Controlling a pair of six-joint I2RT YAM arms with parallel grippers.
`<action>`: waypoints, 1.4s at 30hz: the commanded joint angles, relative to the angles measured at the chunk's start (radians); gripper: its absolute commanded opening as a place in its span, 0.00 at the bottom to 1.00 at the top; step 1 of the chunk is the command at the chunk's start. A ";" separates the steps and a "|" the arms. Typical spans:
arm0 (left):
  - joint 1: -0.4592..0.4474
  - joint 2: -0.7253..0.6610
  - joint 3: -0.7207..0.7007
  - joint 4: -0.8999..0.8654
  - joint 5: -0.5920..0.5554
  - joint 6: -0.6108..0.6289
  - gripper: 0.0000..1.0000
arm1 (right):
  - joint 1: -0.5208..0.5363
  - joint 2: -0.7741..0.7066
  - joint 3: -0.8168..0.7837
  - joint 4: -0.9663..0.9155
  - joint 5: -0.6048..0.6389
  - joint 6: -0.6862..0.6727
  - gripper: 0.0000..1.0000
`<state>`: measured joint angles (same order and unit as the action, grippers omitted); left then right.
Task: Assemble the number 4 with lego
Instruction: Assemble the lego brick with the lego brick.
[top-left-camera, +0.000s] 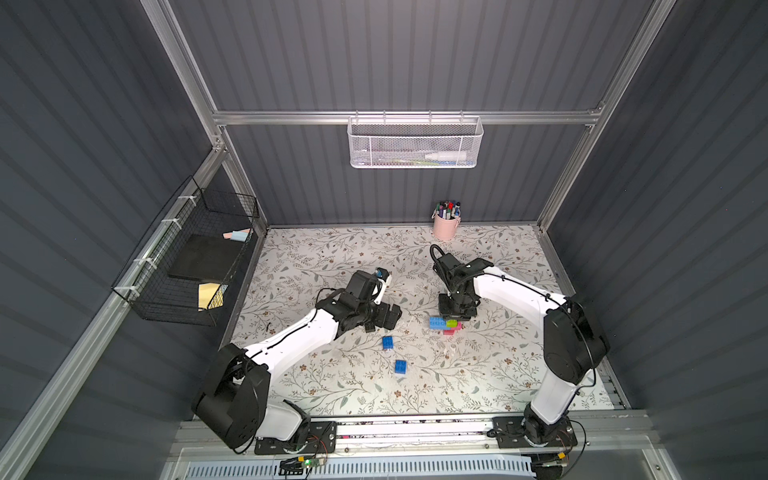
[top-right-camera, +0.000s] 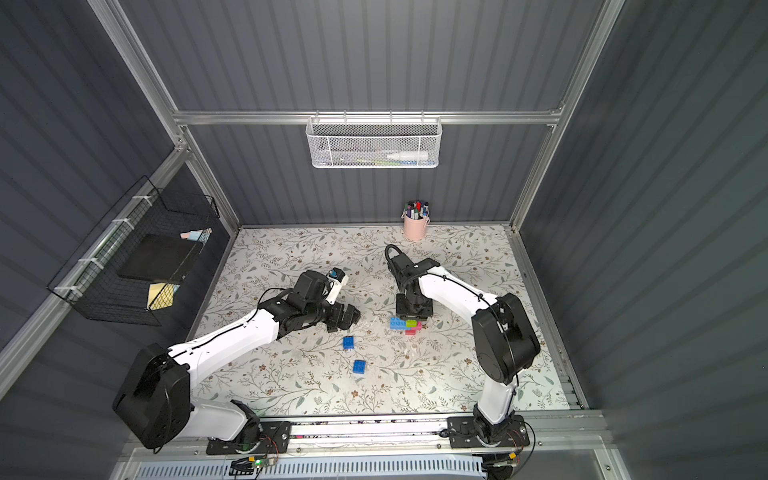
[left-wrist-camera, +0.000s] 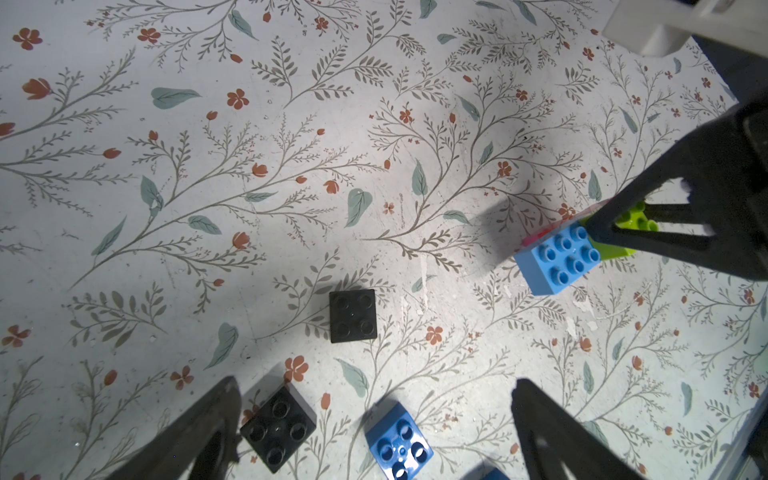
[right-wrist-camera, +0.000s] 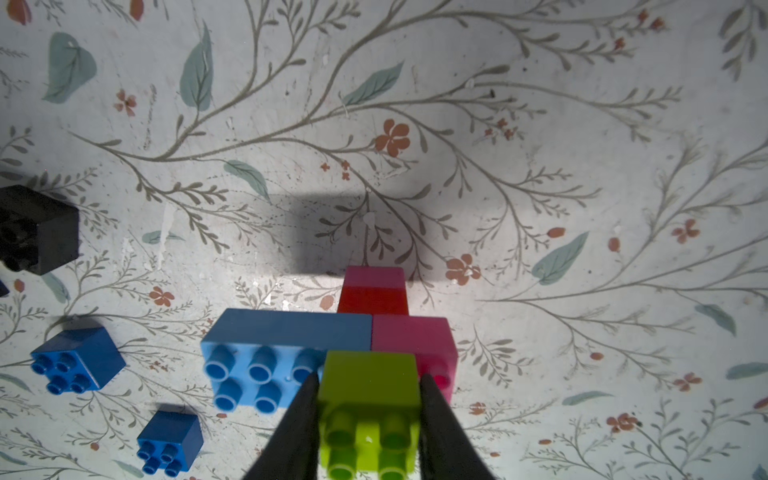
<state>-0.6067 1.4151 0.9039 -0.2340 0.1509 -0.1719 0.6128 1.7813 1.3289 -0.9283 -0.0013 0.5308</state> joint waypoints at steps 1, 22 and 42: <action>0.005 0.003 -0.007 -0.004 -0.002 0.021 0.98 | 0.001 0.075 -0.080 0.028 -0.024 0.018 0.30; 0.004 0.013 0.001 -0.014 -0.006 0.029 0.99 | 0.001 0.078 -0.064 0.030 -0.049 -0.097 0.35; 0.005 -0.005 0.005 -0.016 -0.019 0.031 0.99 | 0.000 0.020 0.005 0.008 -0.020 -0.072 0.50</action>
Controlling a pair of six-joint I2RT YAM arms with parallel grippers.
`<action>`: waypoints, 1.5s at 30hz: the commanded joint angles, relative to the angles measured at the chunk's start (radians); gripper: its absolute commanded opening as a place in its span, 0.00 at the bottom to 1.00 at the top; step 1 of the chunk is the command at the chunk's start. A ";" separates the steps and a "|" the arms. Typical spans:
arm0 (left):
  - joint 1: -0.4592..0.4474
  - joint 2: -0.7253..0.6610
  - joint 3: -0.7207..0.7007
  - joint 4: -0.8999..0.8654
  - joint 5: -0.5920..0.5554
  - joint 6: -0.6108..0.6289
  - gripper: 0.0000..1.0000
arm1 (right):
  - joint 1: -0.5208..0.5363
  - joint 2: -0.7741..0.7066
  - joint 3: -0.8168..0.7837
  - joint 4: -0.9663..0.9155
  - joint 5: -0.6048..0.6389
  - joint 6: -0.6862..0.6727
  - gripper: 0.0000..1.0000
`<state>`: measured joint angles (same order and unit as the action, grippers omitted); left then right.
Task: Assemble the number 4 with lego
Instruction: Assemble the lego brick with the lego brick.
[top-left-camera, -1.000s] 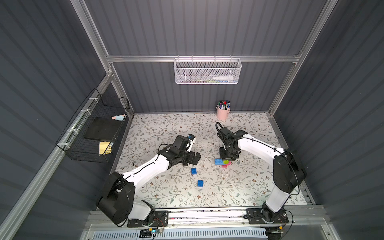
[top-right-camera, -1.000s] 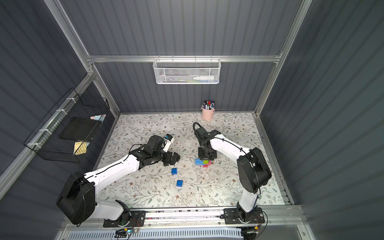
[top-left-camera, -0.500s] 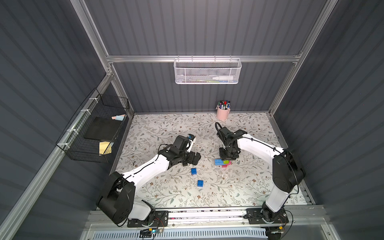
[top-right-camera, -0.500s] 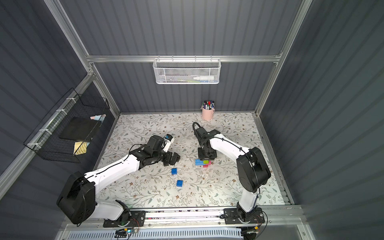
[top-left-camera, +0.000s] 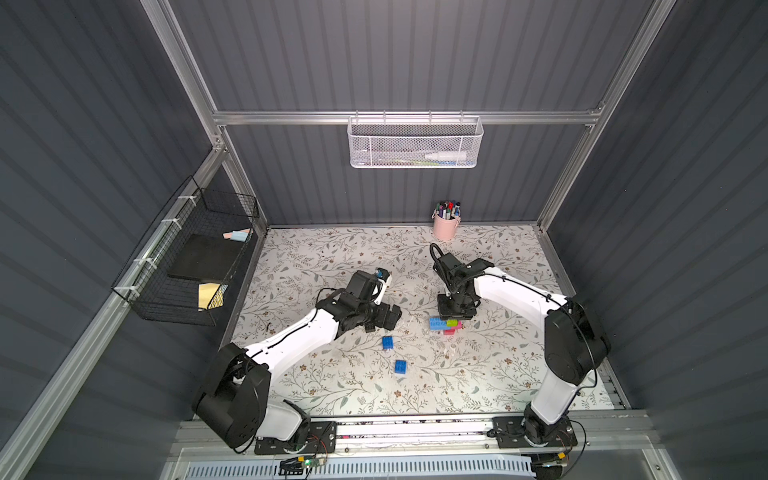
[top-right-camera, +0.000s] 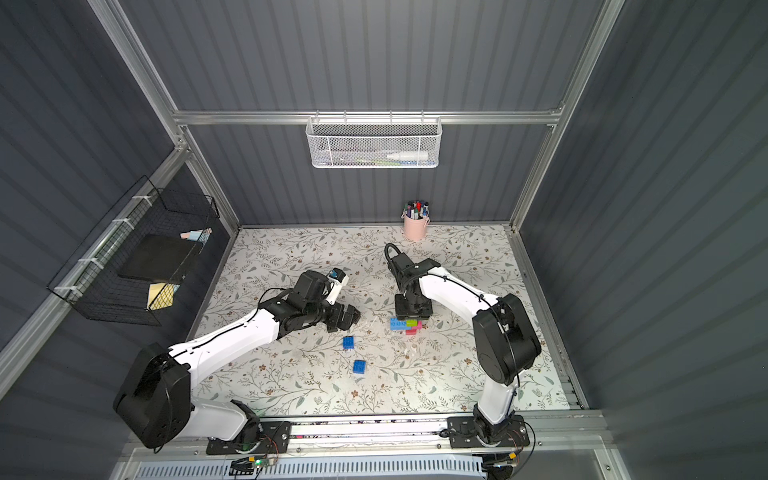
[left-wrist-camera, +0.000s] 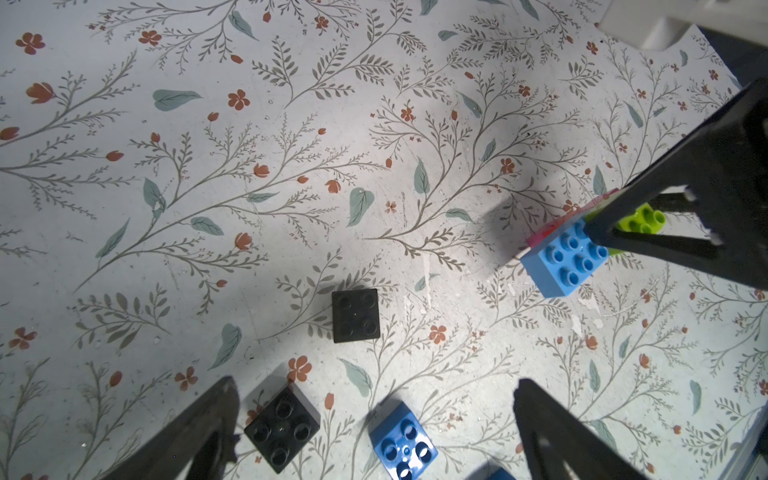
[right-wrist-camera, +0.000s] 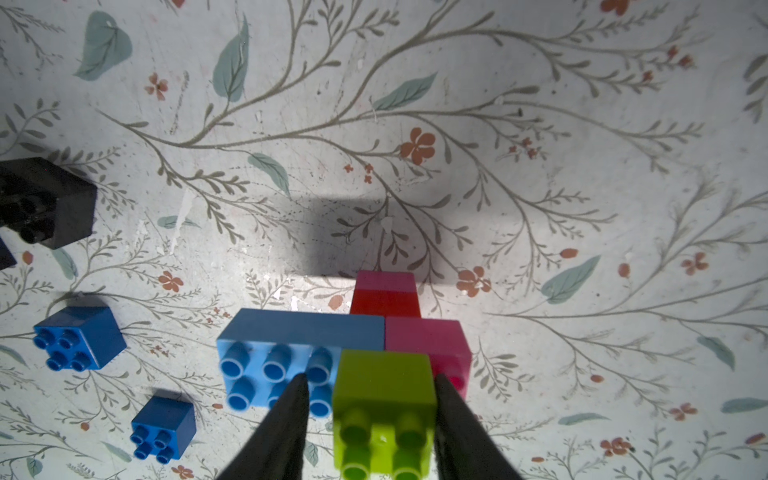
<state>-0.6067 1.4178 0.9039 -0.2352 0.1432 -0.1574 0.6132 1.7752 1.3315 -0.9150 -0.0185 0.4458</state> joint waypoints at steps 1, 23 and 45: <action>0.005 -0.008 0.006 -0.015 -0.011 0.016 0.99 | 0.000 0.022 0.006 -0.008 0.000 0.014 0.50; 0.004 -0.025 0.013 -0.025 -0.011 0.022 0.99 | 0.000 -0.065 0.035 -0.068 0.035 0.025 0.57; 0.182 -0.136 -0.087 -0.120 0.012 -0.105 0.99 | 0.278 -0.100 0.048 -0.059 -0.078 -0.202 0.67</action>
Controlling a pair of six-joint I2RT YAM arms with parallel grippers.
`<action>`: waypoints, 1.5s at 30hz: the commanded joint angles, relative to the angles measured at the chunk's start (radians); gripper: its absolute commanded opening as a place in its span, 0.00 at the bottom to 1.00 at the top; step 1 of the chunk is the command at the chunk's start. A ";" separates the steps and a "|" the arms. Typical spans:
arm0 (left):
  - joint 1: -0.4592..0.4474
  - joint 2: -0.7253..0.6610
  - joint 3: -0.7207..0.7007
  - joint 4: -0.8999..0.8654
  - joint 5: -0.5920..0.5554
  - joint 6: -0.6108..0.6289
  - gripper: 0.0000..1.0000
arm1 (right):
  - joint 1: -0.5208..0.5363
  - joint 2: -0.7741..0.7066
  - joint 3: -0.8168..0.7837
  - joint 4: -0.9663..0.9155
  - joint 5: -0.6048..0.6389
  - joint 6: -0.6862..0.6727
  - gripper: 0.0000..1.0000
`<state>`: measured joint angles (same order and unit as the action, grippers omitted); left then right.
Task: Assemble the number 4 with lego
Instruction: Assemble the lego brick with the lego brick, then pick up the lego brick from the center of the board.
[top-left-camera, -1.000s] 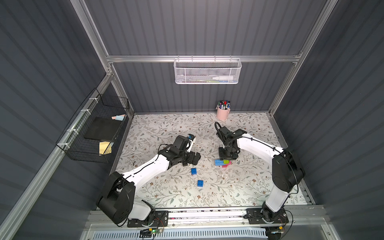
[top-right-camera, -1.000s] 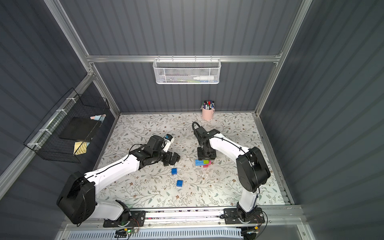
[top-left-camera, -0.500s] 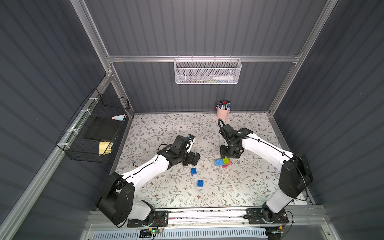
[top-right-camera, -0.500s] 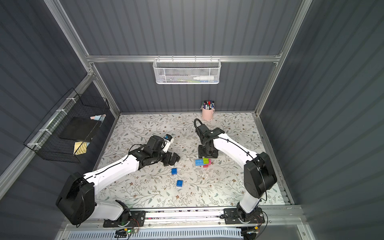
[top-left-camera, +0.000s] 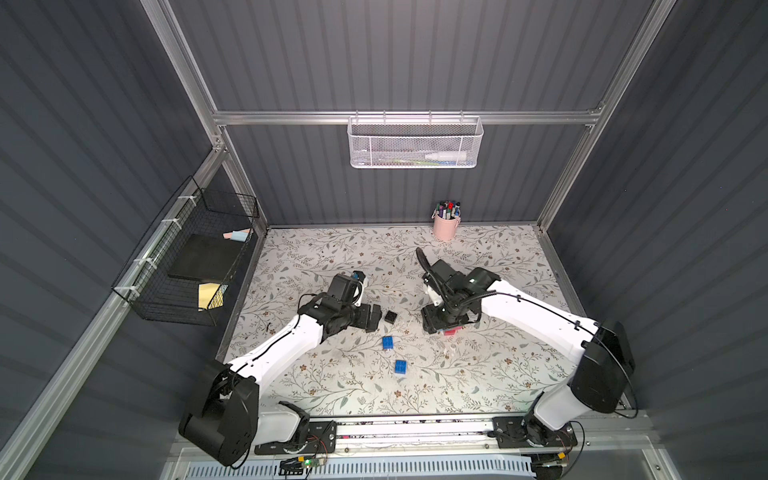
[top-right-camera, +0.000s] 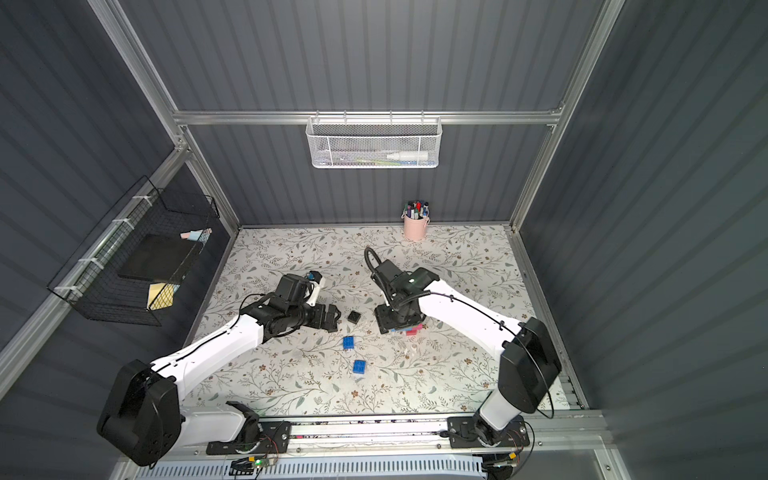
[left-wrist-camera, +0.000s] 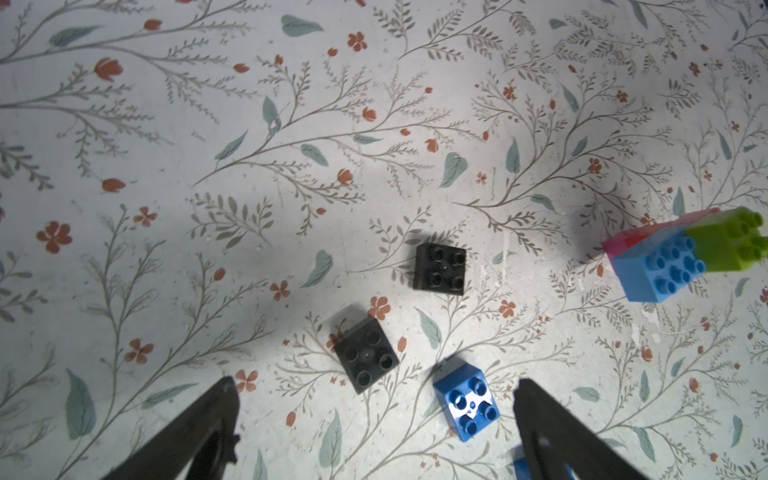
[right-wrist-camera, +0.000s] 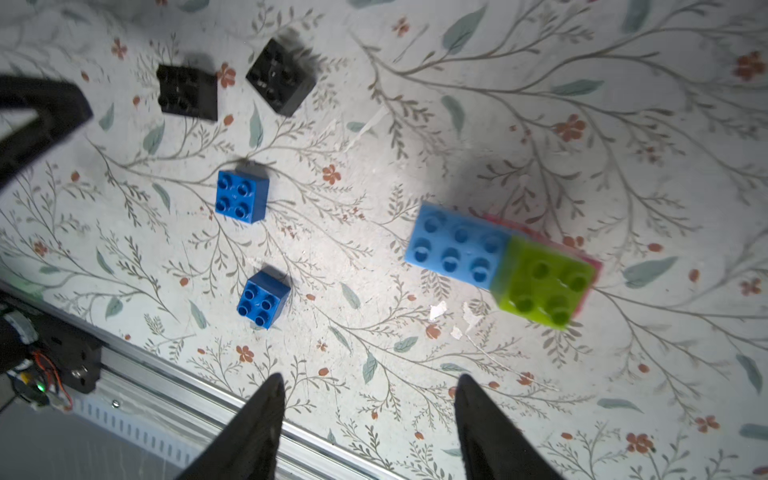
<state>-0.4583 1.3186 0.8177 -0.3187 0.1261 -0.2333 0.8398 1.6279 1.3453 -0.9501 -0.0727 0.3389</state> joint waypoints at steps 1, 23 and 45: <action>0.046 -0.036 0.003 -0.044 0.036 -0.028 0.99 | 0.071 0.065 0.041 -0.016 -0.032 -0.119 0.67; 0.256 -0.017 0.075 -0.217 0.227 0.101 0.99 | 0.232 0.334 0.118 -0.010 -0.129 -0.474 0.73; 0.310 -0.001 0.074 -0.190 0.236 0.092 0.99 | 0.286 0.450 0.197 -0.039 0.003 -0.673 0.61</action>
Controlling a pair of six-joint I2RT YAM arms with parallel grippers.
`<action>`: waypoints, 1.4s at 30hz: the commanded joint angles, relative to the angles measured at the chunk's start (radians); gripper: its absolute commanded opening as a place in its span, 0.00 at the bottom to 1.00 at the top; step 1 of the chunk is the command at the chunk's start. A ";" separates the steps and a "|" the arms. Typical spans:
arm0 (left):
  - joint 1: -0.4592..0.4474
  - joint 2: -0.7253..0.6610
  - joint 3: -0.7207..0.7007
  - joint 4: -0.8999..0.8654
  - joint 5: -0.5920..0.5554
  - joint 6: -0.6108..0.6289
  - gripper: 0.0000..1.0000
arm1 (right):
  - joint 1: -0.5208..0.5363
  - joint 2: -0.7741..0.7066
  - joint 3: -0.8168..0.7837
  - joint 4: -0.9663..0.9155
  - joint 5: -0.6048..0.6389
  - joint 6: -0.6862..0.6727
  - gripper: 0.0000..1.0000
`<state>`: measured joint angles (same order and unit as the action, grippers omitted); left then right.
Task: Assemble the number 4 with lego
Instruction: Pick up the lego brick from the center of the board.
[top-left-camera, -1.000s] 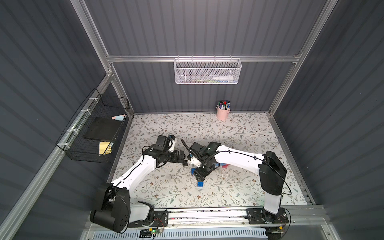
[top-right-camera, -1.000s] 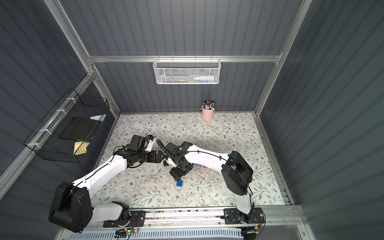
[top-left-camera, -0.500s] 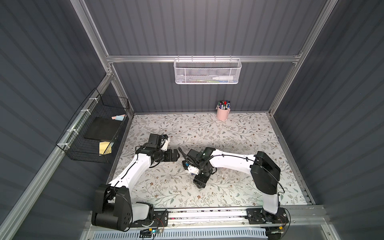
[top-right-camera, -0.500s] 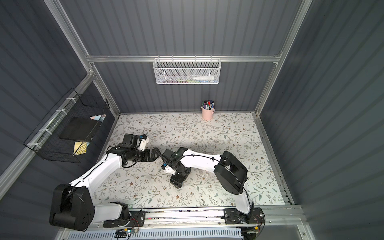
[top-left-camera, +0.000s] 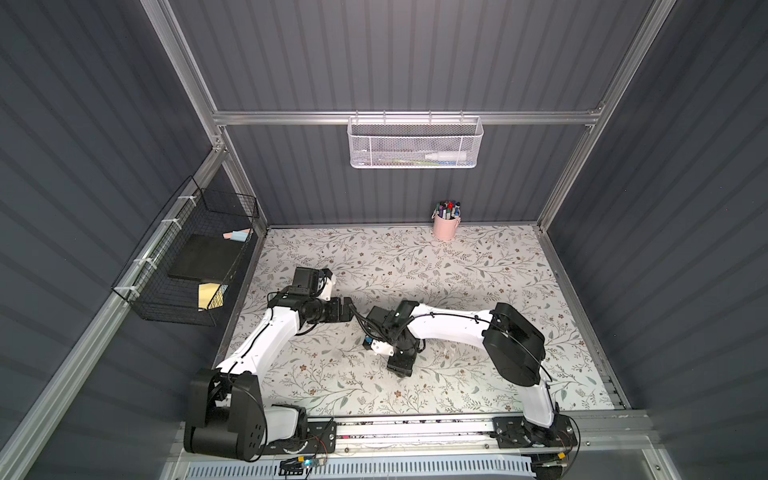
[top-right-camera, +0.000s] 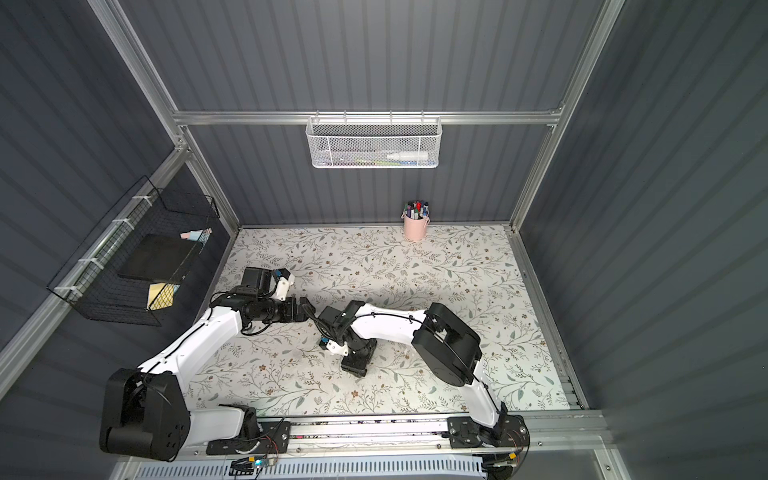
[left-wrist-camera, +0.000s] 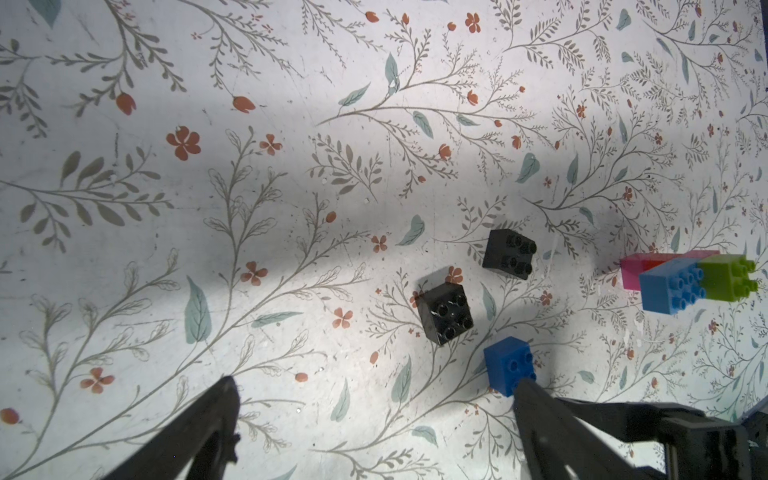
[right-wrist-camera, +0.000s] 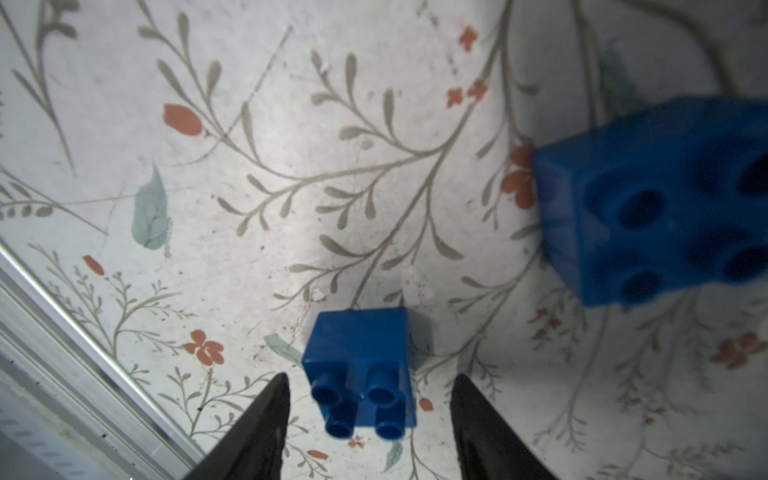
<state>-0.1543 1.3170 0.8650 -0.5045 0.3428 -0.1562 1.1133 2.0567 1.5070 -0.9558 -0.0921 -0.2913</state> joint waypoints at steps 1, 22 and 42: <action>0.007 0.001 0.025 -0.004 0.020 0.015 0.99 | 0.014 0.022 0.037 -0.031 0.023 -0.044 0.60; 0.007 0.004 0.026 0.002 0.032 0.014 0.99 | 0.022 0.042 0.068 -0.056 0.059 -0.022 0.37; -0.027 -0.005 -0.007 0.161 0.112 -0.011 0.99 | -0.174 -0.206 0.114 -0.194 0.092 0.478 0.41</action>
<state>-0.1574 1.3193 0.8650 -0.3973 0.4213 -0.1539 0.9707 1.8698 1.5742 -1.0416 -0.0292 0.0589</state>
